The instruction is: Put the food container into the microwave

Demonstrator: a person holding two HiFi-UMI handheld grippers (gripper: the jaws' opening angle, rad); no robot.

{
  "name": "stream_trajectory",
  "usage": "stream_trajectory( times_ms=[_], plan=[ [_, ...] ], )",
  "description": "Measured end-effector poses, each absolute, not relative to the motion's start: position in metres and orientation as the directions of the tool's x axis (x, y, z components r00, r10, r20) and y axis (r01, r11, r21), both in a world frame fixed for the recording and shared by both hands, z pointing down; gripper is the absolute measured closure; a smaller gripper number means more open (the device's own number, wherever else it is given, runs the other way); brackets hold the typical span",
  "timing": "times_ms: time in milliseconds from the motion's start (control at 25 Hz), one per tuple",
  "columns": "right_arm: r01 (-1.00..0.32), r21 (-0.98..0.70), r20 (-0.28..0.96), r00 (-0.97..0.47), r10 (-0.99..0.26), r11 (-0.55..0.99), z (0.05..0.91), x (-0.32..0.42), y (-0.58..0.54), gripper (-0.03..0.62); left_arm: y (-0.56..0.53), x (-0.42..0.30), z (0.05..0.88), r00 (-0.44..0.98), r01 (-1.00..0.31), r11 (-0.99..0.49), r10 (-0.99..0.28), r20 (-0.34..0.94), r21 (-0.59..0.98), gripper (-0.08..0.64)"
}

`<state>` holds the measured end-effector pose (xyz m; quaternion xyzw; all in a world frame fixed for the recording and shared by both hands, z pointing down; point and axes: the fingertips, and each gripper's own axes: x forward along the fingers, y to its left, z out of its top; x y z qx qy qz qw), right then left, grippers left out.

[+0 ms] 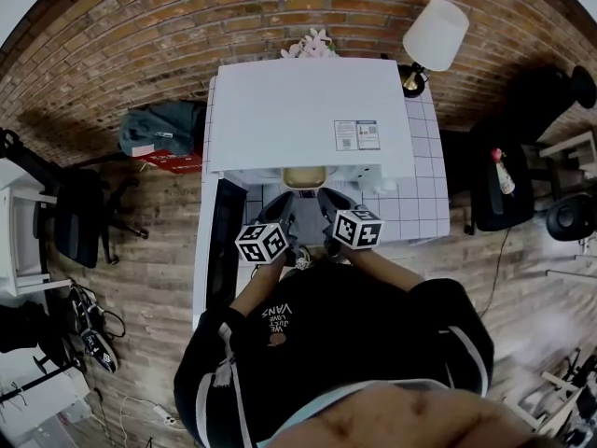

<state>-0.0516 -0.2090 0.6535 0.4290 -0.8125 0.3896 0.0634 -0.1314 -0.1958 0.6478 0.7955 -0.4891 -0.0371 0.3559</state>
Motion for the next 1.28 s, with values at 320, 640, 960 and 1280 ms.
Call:
stream_trajectory(
  times_ms=[320,640,960,1280],
  plan=[
    [-0.759,-0.579,0.434,-0.597,-0.675,0.298,0.655,-0.051,-0.226,0.581,-0.215,-0.129,0.647,0.536,-0.747,-0.288,-0.794,0.287,0.599,0.545],
    [-0.764,-0.581,0.426,-0.578,-0.695,0.28,0.654,-0.057,-0.246,0.581,-0.234,-0.132,0.649,0.534,-0.753,-0.288,-0.793,0.294,0.591,0.546],
    [-0.769,-0.585,0.427,-0.562,-0.708,0.258,0.655,-0.057,-0.26,0.581,-0.246,-0.134,0.65,0.528,-0.754,-0.28,-0.797,0.294,0.595,0.548],
    [-0.766,-0.595,0.424,-0.558,-0.713,0.245,0.655,-0.058,-0.261,0.581,-0.245,-0.133,0.651,0.529,-0.753,-0.278,-0.795,0.297,0.597,0.548]
  ],
)
